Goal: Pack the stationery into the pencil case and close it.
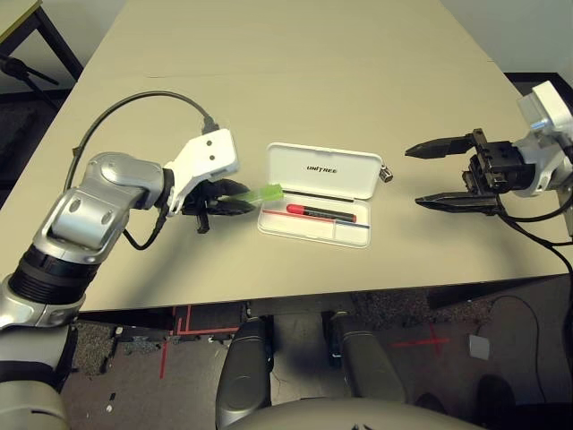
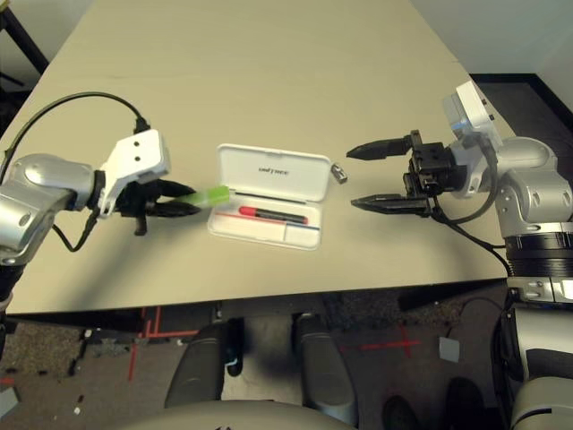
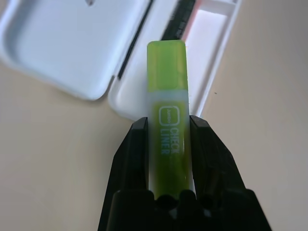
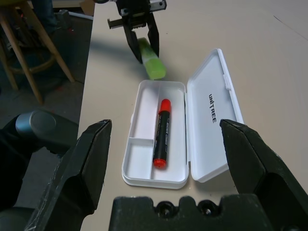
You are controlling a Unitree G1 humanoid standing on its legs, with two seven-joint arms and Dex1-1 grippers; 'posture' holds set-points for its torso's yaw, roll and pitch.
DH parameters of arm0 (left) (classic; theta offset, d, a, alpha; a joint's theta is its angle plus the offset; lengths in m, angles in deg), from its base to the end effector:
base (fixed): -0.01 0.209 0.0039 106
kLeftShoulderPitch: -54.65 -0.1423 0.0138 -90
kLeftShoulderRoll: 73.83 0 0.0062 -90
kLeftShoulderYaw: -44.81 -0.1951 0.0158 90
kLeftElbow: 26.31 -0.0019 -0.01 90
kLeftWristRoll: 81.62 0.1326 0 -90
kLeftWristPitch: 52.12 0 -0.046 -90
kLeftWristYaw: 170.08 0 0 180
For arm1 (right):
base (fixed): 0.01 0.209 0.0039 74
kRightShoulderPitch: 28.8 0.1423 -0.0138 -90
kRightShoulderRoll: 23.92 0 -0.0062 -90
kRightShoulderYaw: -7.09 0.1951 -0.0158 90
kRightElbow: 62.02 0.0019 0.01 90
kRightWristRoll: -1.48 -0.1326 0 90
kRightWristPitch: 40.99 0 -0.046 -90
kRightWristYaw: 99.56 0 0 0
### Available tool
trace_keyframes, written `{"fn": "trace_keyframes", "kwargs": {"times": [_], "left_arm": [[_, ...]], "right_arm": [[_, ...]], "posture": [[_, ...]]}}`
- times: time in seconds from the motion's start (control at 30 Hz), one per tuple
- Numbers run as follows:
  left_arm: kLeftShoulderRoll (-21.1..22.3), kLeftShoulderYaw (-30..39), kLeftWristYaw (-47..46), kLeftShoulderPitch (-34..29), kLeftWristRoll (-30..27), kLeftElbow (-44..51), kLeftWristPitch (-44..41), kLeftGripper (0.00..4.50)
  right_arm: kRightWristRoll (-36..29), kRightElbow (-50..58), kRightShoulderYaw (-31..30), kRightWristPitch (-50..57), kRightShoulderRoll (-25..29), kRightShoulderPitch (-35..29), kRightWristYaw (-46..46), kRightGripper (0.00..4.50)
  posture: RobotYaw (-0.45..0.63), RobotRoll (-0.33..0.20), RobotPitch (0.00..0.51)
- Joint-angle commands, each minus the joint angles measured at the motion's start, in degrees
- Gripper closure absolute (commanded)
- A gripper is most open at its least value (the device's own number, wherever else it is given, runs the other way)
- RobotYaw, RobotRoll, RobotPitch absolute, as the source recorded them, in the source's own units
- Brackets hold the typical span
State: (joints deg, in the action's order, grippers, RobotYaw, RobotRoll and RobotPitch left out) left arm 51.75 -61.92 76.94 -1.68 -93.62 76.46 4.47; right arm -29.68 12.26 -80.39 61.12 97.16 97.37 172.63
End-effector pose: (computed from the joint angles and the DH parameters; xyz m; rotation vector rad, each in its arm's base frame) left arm 0.2653 0.2213 0.2043 0.7479 0.3955 -1.2087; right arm 0.2873 -0.2972 0.2115 -0.3295 -0.0166 1.4658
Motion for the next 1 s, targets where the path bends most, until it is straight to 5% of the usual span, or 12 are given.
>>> {"fn": "trace_keyframes", "kwargs": {"times": [0.03, 0.43, 1.0], "left_arm": [[-1.5, -3.3, 2.0, 1.3, 2.9, -1.8, 4.5, 3.39], [-9.4, -9.0, 4.7, 7.5, 10.8, -11.4, 16.2, 3.39], [-12.9, -9.8, 8.2, 6.9, 11.2, -11.1, 16.1, 3.39]], "right_arm": [[1.0, 0.3, 0.3, -0.2, 0.5, 0.0, 0.2, 0.00], [0.9, 1.9, 1.2, 0.7, 0.9, -0.8, -0.7, 0.00], [0.7, 3.0, 1.7, 1.1, 0.8, -1.7, -2.7, 0.00]], "posture": [[-0.02, 0.000, 0.171], [-0.05, 0.000, 0.173], [-0.07, 0.000, 0.176]]}}
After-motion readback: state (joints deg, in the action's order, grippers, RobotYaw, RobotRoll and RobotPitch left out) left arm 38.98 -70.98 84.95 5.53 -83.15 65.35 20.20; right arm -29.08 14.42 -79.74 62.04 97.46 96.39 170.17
